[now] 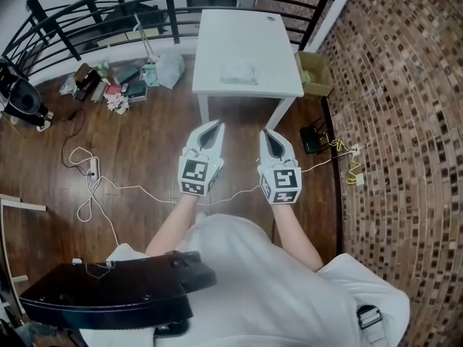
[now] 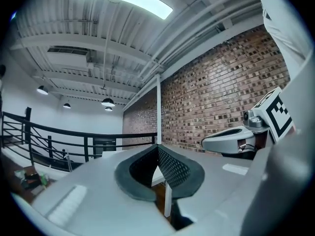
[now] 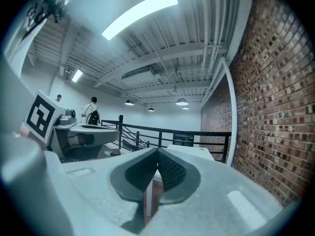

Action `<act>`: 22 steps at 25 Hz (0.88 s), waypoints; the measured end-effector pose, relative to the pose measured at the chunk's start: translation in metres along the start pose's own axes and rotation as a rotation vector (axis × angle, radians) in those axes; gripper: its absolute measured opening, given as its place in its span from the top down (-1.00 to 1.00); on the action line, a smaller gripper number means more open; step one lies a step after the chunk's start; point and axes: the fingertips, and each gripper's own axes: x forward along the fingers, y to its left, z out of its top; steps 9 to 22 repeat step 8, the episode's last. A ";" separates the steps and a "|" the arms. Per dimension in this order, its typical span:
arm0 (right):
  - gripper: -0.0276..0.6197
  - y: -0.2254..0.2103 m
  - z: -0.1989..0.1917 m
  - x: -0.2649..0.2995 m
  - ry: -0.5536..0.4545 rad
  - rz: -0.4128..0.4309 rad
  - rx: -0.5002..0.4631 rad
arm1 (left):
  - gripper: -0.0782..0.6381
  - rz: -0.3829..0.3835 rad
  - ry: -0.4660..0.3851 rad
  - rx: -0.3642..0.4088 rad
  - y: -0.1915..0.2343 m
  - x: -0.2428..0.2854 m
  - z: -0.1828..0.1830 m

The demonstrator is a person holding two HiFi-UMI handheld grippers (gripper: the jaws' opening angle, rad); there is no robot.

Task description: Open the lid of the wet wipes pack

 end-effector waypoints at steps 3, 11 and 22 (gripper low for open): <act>0.95 0.002 -0.001 0.001 0.006 -0.014 0.000 | 0.74 -0.002 0.007 -0.011 0.008 0.000 0.002; 0.94 -0.001 -0.008 -0.002 0.023 -0.029 0.008 | 0.74 -0.007 0.012 -0.032 0.011 0.003 0.002; 0.94 -0.001 -0.008 -0.002 0.023 -0.029 0.008 | 0.74 -0.007 0.012 -0.032 0.011 0.003 0.002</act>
